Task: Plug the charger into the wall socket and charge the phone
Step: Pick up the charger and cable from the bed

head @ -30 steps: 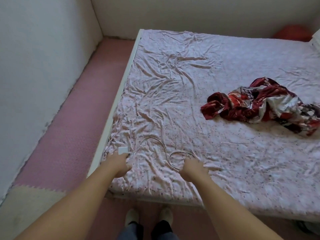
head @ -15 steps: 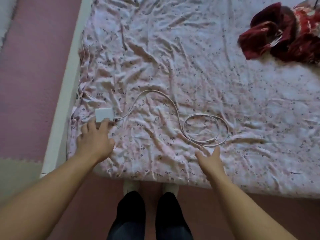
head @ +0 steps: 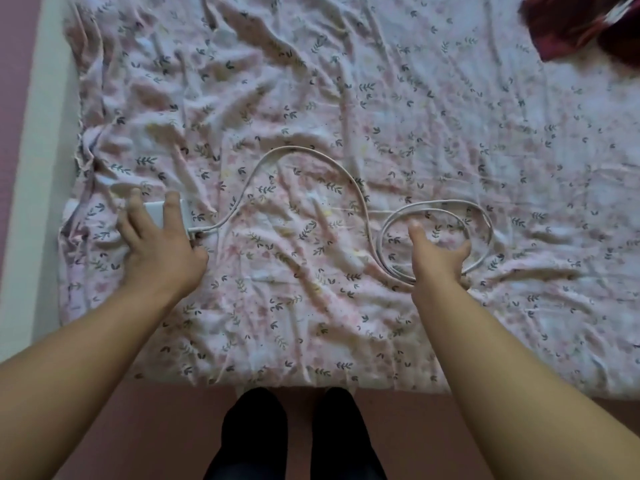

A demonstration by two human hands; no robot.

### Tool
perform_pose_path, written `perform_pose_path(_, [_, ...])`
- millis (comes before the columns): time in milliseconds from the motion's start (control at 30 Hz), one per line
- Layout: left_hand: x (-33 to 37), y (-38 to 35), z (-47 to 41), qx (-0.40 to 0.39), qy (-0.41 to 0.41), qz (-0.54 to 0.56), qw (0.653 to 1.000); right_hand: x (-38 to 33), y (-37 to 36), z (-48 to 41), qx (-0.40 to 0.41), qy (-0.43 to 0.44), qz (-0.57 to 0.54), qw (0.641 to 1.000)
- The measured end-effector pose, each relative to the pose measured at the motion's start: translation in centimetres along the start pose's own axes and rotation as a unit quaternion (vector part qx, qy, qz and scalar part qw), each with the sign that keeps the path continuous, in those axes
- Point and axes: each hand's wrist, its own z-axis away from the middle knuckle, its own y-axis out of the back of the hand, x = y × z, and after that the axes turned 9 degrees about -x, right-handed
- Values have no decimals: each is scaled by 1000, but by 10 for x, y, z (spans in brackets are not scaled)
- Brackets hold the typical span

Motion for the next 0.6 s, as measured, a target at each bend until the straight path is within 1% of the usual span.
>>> perform_pose_path(167, [9, 3, -7, 3, 6, 23, 1000, -23, -16, -1, 23, -9, 6, 1000])
perform_pose_path(300, [14, 2, -7, 12, 9, 37, 999, -41, -32, 3, 40, -17, 38, 998])
perform_pose_path(467, [16, 2, -6, 39, -4, 53, 998, -53, -46, 7, 31, -11, 31, 999])
perform_pose_path(600, [18, 3, -4, 64, -14, 72, 995, -54, -52, 7, 44, -19, 49, 998])
